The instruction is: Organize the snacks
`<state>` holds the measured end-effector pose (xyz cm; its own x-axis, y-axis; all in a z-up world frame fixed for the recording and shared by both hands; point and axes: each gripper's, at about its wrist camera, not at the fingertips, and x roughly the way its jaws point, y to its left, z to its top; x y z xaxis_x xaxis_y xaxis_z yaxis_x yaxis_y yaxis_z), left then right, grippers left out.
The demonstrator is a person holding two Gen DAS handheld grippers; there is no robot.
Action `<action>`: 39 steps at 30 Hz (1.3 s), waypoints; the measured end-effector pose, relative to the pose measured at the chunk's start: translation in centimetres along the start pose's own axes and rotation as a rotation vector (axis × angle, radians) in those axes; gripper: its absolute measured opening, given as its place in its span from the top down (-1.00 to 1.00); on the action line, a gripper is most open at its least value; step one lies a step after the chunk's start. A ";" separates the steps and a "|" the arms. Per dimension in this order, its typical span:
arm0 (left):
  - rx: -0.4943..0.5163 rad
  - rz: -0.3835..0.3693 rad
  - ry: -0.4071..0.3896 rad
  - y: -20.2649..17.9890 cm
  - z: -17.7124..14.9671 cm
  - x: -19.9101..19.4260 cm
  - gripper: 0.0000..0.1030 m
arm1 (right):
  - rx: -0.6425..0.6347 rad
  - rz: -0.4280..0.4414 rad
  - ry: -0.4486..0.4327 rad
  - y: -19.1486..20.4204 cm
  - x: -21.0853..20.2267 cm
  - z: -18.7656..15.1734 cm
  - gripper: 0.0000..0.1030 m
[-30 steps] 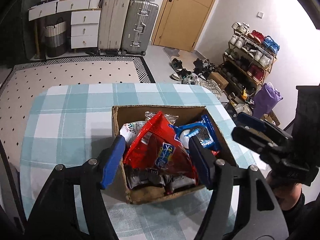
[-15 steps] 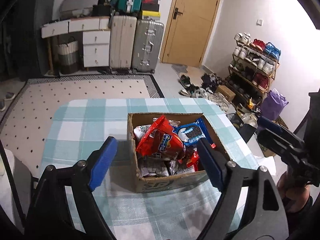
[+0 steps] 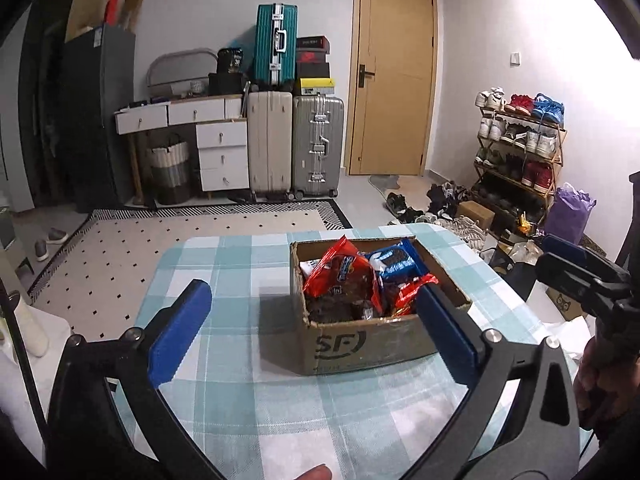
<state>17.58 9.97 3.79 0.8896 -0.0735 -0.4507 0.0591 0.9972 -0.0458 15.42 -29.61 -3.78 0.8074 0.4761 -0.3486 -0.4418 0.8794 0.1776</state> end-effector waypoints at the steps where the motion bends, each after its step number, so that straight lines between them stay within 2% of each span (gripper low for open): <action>1: 0.002 0.008 -0.002 0.0 -0.3 -0.2 -0.98 | -0.007 -0.007 -0.011 0.2 -0.4 -0.4 -0.97; 12: -0.035 0.064 0.019 1.0 -5.8 -0.1 -0.98 | -0.031 -0.026 -0.025 0.7 -1.7 -5.0 -0.99; 15: -0.049 0.078 -0.007 1.6 -7.4 0.1 -0.98 | -0.015 -0.043 -0.041 0.1 -2.0 -6.4 -0.99; 18: -0.074 0.126 -0.050 2.4 -9.1 0.2 -0.98 | 0.008 -0.063 -0.047 -0.7 -2.0 -7.7 -0.99; 23: -0.094 0.120 -0.030 3.3 -11.2 1.3 -0.98 | 0.003 -0.104 -0.059 -1.7 -1.7 -9.4 -0.99; 33: -0.046 0.129 -0.009 2.6 -13.2 3.8 -0.98 | -0.082 -0.151 -0.067 -1.3 -0.7 -11.0 -0.99; 39: -0.006 0.176 -0.028 1.8 -13.4 4.1 -0.98 | -0.083 -0.159 -0.050 -1.3 0.2 -12.1 -0.99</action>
<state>15.25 11.25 -10.03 0.8983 0.1028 -0.4272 -0.1013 0.9945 0.0262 11.43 -30.83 -15.18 0.8874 0.3325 -0.3195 -0.3359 0.9408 0.0463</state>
